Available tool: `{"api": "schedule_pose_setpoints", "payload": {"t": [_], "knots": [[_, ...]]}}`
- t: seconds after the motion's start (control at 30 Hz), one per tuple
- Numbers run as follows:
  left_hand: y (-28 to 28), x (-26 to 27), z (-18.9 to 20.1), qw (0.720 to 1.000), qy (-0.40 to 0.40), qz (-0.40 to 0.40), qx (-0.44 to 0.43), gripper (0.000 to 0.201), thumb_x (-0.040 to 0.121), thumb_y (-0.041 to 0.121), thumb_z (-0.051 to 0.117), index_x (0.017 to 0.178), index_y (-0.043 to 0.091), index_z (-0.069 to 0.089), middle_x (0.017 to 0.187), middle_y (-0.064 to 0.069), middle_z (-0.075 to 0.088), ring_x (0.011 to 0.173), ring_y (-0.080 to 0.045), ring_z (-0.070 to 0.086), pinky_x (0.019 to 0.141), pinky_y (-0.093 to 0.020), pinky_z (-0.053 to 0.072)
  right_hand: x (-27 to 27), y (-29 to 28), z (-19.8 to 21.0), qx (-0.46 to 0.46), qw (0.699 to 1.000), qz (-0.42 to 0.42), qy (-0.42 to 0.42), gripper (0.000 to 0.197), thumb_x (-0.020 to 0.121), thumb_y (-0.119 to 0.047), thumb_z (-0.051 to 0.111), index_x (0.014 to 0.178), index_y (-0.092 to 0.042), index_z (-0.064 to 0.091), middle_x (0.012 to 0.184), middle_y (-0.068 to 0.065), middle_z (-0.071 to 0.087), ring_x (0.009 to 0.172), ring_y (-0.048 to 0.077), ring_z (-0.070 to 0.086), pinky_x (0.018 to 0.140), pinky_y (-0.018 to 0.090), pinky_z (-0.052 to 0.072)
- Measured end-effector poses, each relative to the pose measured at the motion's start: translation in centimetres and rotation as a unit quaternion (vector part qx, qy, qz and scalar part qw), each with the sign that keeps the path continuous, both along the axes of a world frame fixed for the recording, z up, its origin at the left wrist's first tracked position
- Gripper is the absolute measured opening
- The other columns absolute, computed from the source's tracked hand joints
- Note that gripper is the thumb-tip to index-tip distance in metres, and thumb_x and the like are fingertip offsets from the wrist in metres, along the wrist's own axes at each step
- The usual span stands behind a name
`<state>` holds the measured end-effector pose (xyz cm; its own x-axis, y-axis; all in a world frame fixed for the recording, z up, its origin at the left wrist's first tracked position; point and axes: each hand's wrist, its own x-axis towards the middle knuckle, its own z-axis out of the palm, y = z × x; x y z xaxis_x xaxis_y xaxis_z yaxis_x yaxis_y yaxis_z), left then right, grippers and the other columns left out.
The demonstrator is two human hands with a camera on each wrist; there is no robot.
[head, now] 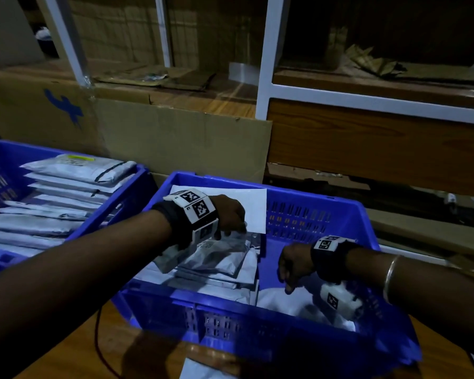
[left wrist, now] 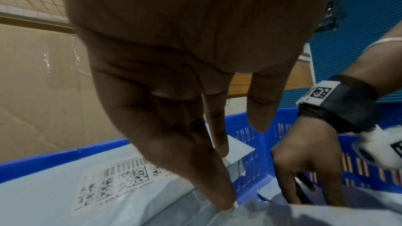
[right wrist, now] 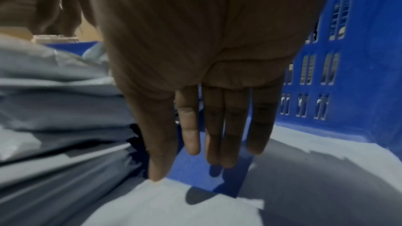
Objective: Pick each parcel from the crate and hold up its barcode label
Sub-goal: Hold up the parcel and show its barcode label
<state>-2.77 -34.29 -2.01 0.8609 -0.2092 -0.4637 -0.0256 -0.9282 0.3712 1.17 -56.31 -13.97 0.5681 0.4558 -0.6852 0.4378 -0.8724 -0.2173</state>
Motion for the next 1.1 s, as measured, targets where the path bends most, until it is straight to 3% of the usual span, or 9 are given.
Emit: {"api": "schedule_pose_setpoints", "payload": {"t": [0.07,0.2,0.33,0.53,0.63,0.77,0.9,1.03,1.1], "knots": [[-0.1,0.0,0.0,1.0,0.001,0.0,0.0,0.027,0.094,0.028,0.059,0.113,0.01,0.065,0.091,-0.008,0.066,0.061,-0.019,0.061,0.036,-0.014,0.042,-0.1,0.3,-0.4,-0.008,1.0,0.009,0.009,0.038,0.072,-0.026,0.086,0.106,-0.015,0.073,0.089,-0.002,0.07,0.082,0.012,0.062,0.08,0.029,0.052],[-0.2,0.1,-0.3,1.0,0.001,0.008,-0.008,0.029,0.094,0.031,0.059,0.115,0.011,0.064,0.093,-0.007,0.067,0.067,-0.02,0.064,0.063,-0.022,0.051,-0.4,0.7,-0.6,-0.026,0.998,0.036,0.033,0.045,0.077,-0.024,0.083,0.118,-0.012,0.067,0.08,-0.011,0.062,0.071,0.008,0.058,0.076,0.025,0.047],[-0.2,0.1,-0.6,1.0,-0.001,0.013,-0.012,0.029,0.094,0.031,0.059,0.116,0.011,0.063,0.096,-0.007,0.067,0.06,-0.014,0.061,0.063,-0.022,0.05,-0.6,0.6,-1.4,-0.036,0.998,0.054,0.022,0.048,0.078,-0.025,0.082,0.121,-0.01,0.065,0.109,0.007,0.069,0.093,0.023,0.063,0.082,0.024,0.045],[0.3,-0.1,-0.6,1.0,-0.015,0.016,-0.006,0.029,0.094,0.029,0.06,0.116,0.01,0.063,0.094,-0.008,0.066,0.057,-0.011,0.059,0.054,-0.019,0.049,-0.7,0.0,-1.6,-0.041,0.999,0.034,0.012,0.024,0.082,-0.025,0.077,0.071,-0.015,0.058,0.069,-0.004,0.053,0.077,0.017,0.049,0.077,0.028,0.042],[0.5,-0.1,-0.4,0.999,-0.028,0.014,-0.007,0.03,0.094,0.03,0.061,0.116,0.011,0.063,0.09,-0.006,0.065,0.055,-0.01,0.059,0.05,-0.018,0.047,-0.9,-0.2,-0.4,-0.032,0.999,0.013,-0.001,0.021,0.085,-0.02,0.072,0.085,-0.002,0.06,0.074,0.001,0.051,0.077,0.017,0.046,0.073,0.031,0.041],[0.6,-0.2,-0.1,0.998,-0.065,-0.003,0.003,0.031,0.093,0.034,0.061,0.117,0.015,0.064,0.101,-0.004,0.063,0.054,-0.007,0.057,0.041,-0.013,0.043,-0.4,-0.7,2.2,0.011,0.999,-0.023,-0.042,0.023,0.083,-0.014,0.073,0.079,-0.016,0.051,0.07,-0.007,0.05,0.069,0.013,0.047,0.063,0.025,0.037],[1.0,-0.2,0.0,0.996,-0.077,-0.031,0.018,0.03,0.091,0.037,0.062,0.113,0.016,0.065,0.114,-0.008,0.067,0.054,-0.01,0.058,0.038,-0.012,0.04,-0.1,-1.9,5.2,0.045,0.995,-0.051,-0.076,0.022,0.081,-0.011,0.074,0.096,-0.024,0.063,0.101,0.001,0.067,0.092,0.017,0.059,0.082,0.029,0.047],[1.1,-0.3,0.4,0.994,-0.097,-0.047,0.014,0.031,0.093,0.037,0.06,0.114,0.015,0.065,0.108,-0.01,0.07,0.051,-0.009,0.058,0.041,-0.011,0.042,-0.6,-3.5,8.1,0.089,0.984,-0.104,-0.117,0.025,0.066,-0.02,0.074,0.088,-0.029,0.069,0.101,0.002,0.072,0.1,0.022,0.066,0.088,0.037,0.053],[1.1,-0.6,0.6,0.991,-0.122,-0.052,-0.004,0.034,0.094,0.034,0.059,0.122,0.015,0.06,0.109,-0.009,0.07,0.059,-0.016,0.065,0.046,-0.014,0.045,-1.2,-4.0,9.6,0.108,0.977,-0.128,-0.133,0.029,0.071,-0.016,0.075,0.099,-0.024,0.071,0.103,0.0,0.071,0.1,0.021,0.066,0.089,0.036,0.052]]}}
